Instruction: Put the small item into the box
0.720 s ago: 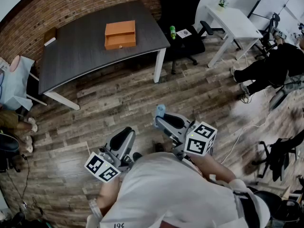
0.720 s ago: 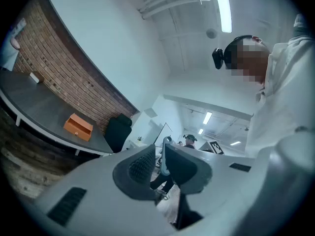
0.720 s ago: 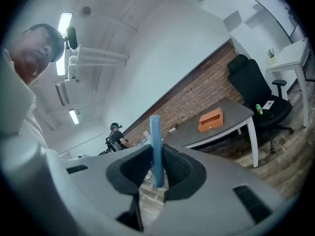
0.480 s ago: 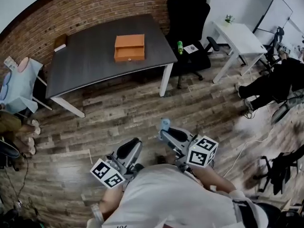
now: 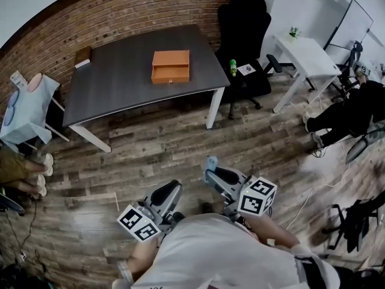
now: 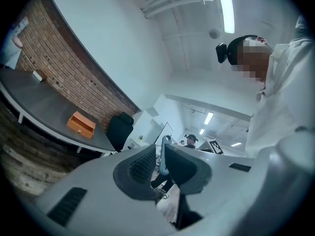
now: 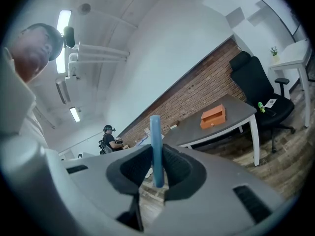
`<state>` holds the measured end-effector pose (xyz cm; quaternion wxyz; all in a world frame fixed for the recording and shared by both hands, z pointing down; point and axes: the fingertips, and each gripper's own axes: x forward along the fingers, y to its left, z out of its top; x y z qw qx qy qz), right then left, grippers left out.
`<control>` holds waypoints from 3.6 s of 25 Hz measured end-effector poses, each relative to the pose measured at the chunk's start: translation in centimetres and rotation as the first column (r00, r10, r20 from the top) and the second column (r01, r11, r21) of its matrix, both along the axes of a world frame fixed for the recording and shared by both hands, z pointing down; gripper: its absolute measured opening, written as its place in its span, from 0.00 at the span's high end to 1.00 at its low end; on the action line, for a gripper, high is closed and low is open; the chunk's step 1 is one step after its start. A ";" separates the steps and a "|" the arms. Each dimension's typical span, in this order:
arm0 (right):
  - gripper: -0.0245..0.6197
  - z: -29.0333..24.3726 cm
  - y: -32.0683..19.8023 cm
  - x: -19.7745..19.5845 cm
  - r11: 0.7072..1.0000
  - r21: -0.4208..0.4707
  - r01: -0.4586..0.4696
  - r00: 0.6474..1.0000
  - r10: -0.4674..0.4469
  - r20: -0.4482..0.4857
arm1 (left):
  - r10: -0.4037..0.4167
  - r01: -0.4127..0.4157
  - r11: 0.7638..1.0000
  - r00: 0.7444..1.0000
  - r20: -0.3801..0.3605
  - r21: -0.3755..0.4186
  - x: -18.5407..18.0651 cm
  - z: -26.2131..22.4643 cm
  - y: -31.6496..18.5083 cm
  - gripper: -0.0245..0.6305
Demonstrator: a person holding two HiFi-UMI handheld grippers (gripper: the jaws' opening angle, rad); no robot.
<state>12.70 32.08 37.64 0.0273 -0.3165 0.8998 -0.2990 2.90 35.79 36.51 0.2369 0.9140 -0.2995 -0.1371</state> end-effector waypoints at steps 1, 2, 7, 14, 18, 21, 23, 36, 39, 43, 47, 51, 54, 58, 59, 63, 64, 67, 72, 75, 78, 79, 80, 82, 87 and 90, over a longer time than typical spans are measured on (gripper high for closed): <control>0.83 0.0 0.0 -0.2 1.000 0.001 0.001 1.000 -0.001 -0.003 | -0.005 0.005 1.000 1.000 -0.001 -0.002 -0.3 0.0 0.0 0.87; 0.83 0.0 0.0 -0.3 1.000 0.002 0.001 1.000 -0.001 -0.005 | -0.010 0.010 1.000 1.000 -0.001 -0.003 -0.6 0.0 0.0 0.87; 0.83 -0.1 -0.3 -1.6 1.000 -0.008 -0.020 1.000 0.020 0.011 | -0.013 0.013 1.000 1.000 0.004 -0.011 -2.4 0.1 0.4 0.87; 0.84 0.0 -0.3 -4.0 0.999 -0.013 -0.048 0.999 0.048 -0.005 | 0.000 0.000 1.000 1.000 0.013 -0.021 -5.1 0.3 1.2 0.87; 0.84 0.1 -0.1 -5.8 0.999 -0.017 -0.050 0.999 0.050 -0.017 | 0.008 -0.008 1.000 1.000 0.006 -0.029 -6.8 0.5 1.4 0.87; 0.84 0.1 0.3 -6.6 0.998 -0.020 -0.063 0.998 0.062 -0.030 | 0.023 -0.023 0.999 1.000 0.000 -0.036 -7.5 0.9 1.7 0.87; 0.84 0.2 0.4 -6.8 0.997 -0.019 -0.072 0.997 0.071 -0.038 | 0.035 -0.035 0.999 0.999 -0.004 -0.034 -7.8 1.1 1.6 0.88; 0.84 1.4 -3.8 -7.8 0.999 -0.016 -0.031 0.999 0.030 -0.042 | -0.014 0.015 0.999 1.000 0.012 -0.032 -8.7 1.5 -1.8 0.88; 0.84 1.3 -6.5 -8.1 1.000 -0.012 -0.005 0.999 0.004 -0.034 | -0.037 0.037 0.999 0.999 0.022 -0.025 -8.7 1.3 -4.0 0.88; 0.84 0.7 -10.5 -7.7 1.000 0.002 0.027 0.999 -0.027 -0.027 | -0.054 0.055 0.998 0.998 0.029 -0.015 -7.7 0.8 -7.9 0.89; 0.83 0.6 -14.3 -5.7 0.999 -0.002 0.044 0.998 -0.044 -0.044 | -0.058 0.058 0.998 0.998 0.022 -0.014 -5.3 0.2 -11.7 0.89; 0.84 1.0 -17.6 -3.9 0.998 -0.016 0.054 0.997 -0.055 -0.049 | -0.060 0.060 0.998 0.998 0.023 -0.027 -3.3 0.2 -14.9 0.89; 0.84 1.8 -19.5 -2.6 0.997 -0.038 0.064 0.996 -0.066 -0.052 | -0.068 0.069 0.997 0.997 0.026 -0.040 -1.9 0.5 -16.6 0.89; 0.84 2.6 -21.5 -1.4 0.996 -0.061 0.071 0.996 -0.074 -0.048 | -0.077 0.078 0.995 0.997 0.027 -0.054 -0.7 1.1 -18.3 0.89; 0.84 2.7 -21.8 -1.2 0.995 -0.065 0.074 0.996 -0.077 -0.049 | -0.078 0.079 0.995 0.997 0.025 -0.058 -0.5 1.3 -18.6 0.89; 0.83 3.4 -22.5 -1.0 0.992 -0.096 0.081 0.995 -0.086 -0.042 | -0.076 0.077 0.995 0.997 0.019 -0.071 -0.1 1.6 -19.5 0.89; 0.84 3.5 -22.8 -1.1 0.991 -0.106 0.083 0.995 -0.088 -0.038 | -0.075 0.076 0.995 0.997 0.016 -0.071 -0.1 1.6 -19.9 0.89; 0.84 3.6 -23.7 -2.1 0.989 -0.122 0.087 0.995 -0.093 -0.043 | -0.065 0.066 0.995 0.998 0.008 -0.073 -0.8 1.6 -21.2 0.89; 0.84 4.1 -26.4 -3.9 0.990 -0.129 0.063 0.995 -0.071 -0.063 | -0.026 0.025 0.996 0.999 -0.018 -0.082 -2.5 2.4 -24.9 0.89; 0.83 4.5 -29.1 -4.6 0.990 -0.140 0.025 0.997 -0.035 -0.072 | 0.018 -0.020 0.997 0.999 -0.029 -0.077 -3.2 2.4 -28.0 0.89; 0.84 4.4 -32.2 -5.8 0.989 -0.147 -0.006 0.997 -0.006 -0.082 | 0.058 -0.060 0.996 0.998 -0.027 -0.065 -4.5 1.9 -31.6 0.89; 0.84 4.2 -33.2 -6.3 0.989 -0.148 -0.014 0.996 0.001 -0.087 | 0.067 -0.068 0.996 0.997 -0.026 -0.061 -5.1 1.6 -32.8 0.89; 0.84 4.0 -34.2 -6.8 0.989 -0.147 -0.021 0.996 0.008 -0.092 | 0.074 -0.075 0.996 0.997 -0.025 -0.056 -5.8 1.3 -34.0 0.89; 0.84 3.6 -35.9 -7.7 0.989 -0.141 -0.036 0.994 0.021 -0.106 | 0.086 -0.087 0.995 0.996 -0.019 -0.048 -7.2 0.7 -35.9 0.89; 0.83 3.5 -39.6 -9.9 0.988 -0.137 -0.066 0.991 0.049 -0.124 | 0.103 -0.103 0.994 0.995 -0.015 -0.038 -10.2 0.1 -39.5 0.89; 0.84 3.7 -41.0 -11.5 0.988 -0.139 -0.069 0.991 0.051 -0.128 | 0.106 -0.107 0.993 0.994 -0.015 -0.045 -11.8 0.4 -41.1 0.89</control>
